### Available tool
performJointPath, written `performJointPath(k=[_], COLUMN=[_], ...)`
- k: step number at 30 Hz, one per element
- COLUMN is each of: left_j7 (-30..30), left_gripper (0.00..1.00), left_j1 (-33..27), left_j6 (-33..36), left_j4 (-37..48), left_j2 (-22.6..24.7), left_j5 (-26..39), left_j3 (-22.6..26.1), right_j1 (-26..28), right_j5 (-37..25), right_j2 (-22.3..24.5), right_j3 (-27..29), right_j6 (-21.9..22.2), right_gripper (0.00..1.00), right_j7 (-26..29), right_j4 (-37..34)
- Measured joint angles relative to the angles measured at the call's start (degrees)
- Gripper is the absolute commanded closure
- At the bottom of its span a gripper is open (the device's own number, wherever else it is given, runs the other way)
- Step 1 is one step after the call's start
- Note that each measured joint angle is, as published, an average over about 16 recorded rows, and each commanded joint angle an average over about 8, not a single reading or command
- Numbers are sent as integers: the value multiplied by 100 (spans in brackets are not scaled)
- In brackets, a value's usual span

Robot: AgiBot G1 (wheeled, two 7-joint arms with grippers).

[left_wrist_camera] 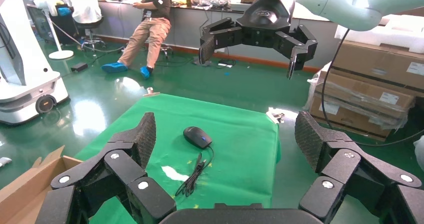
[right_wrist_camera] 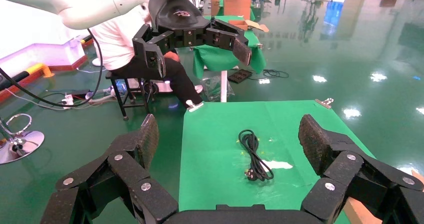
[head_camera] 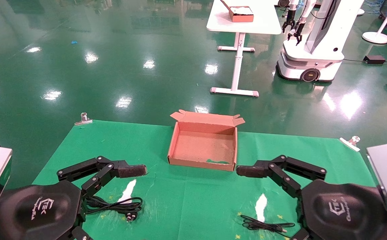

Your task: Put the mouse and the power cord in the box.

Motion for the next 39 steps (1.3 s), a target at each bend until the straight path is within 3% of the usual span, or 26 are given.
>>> performJointPath(k=[13,19,24,29,39], left_j7=[9,104,384,909,2508], left_gripper=[0,0,0,0,0], left_j1=[-11,-249,-755,-1475,-2727], left_j6=[4,130,293,423,8], left_j4=[-2,17,185,742,2979], left_j2=[-1,8,85,326,1370], left_j5=[27,447,1275,2435,4595], left_j3=[9,183,605,1256,2499], right_j1=[-1,58,244,656,1798], right_j5=[-8,-210,-649,-1501,-3770], right_j2=[4,56,105,55,-707], right_j3=[-4,-102,-346,-773,-1838], right_j6=[-6,-128,-286,-365,-44], right_gripper=[0,0,0,0,0], right_j7=[0,-45,-251,-693,-2116], right_j4=[3,-77,-344,-927,-2854])
